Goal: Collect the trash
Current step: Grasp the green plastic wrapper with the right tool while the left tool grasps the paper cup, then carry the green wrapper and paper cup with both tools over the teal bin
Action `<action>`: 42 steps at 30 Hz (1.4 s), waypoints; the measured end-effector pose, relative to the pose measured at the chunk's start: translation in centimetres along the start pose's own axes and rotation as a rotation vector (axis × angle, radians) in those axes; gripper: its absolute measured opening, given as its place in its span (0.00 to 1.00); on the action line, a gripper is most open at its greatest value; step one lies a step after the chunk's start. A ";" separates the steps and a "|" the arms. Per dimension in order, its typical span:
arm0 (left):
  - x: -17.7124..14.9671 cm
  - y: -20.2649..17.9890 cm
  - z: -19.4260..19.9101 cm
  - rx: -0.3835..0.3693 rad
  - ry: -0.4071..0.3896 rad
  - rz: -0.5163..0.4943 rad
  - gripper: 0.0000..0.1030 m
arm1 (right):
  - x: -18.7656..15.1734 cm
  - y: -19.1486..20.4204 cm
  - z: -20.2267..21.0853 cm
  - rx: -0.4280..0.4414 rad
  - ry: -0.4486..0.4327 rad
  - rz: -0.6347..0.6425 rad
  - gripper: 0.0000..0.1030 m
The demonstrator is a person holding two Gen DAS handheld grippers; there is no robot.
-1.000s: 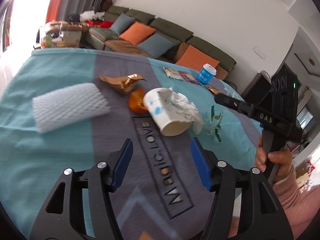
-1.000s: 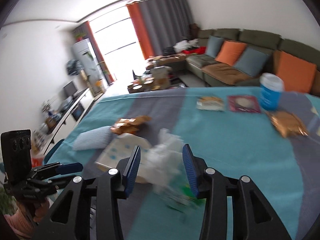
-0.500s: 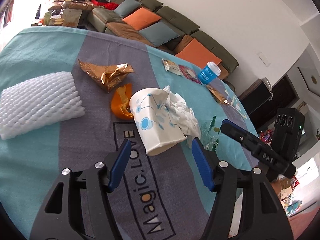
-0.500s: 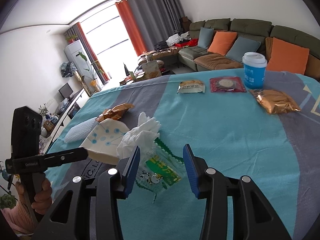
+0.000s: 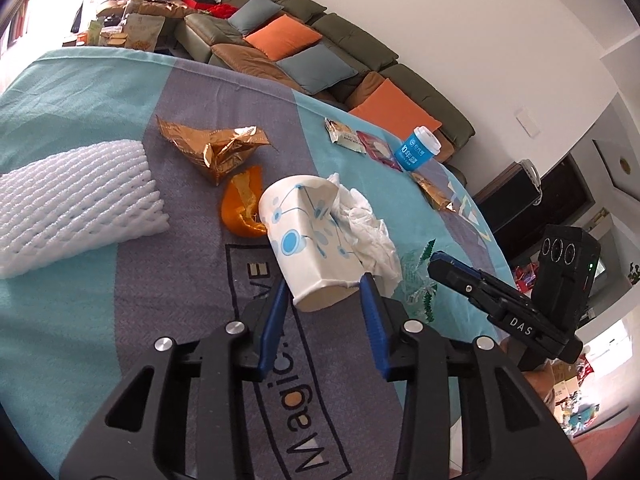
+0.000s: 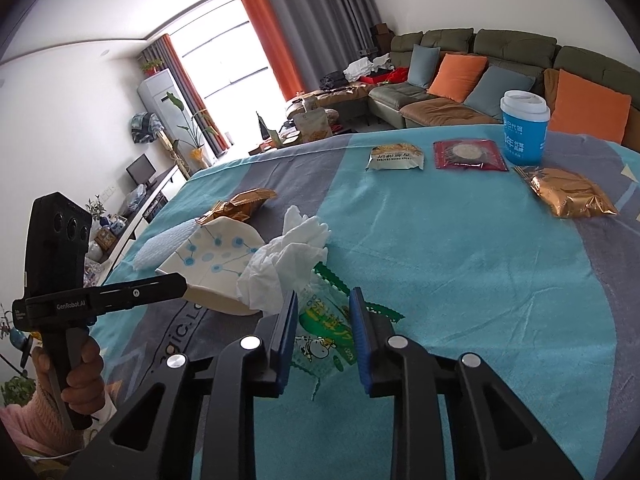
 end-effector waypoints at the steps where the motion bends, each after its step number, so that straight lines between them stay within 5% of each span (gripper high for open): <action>1: -0.1 -0.1 0.1 0.007 -0.005 -0.006 0.36 | 0.0 0.1 0.1 -0.002 -0.004 0.004 0.22; 20: -3.6 0.9 5.8 0.070 -0.095 -0.052 0.29 | 1.3 2.5 2.4 0.032 -0.070 0.045 0.21; 42: -9.0 5.4 15.8 0.180 -0.234 0.010 0.23 | 2.3 11.6 -1.4 0.241 -0.025 0.181 0.21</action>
Point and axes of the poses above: each gripper's, at about its wrist camera, not at the fingertips, and z roughly against the way its jaws point, y to its left, x to its top, the point moved 1 cm from there along -z, roughly the way its jaws point, and after that the axes turned 6 degrees about y, right-handed, at the moved point
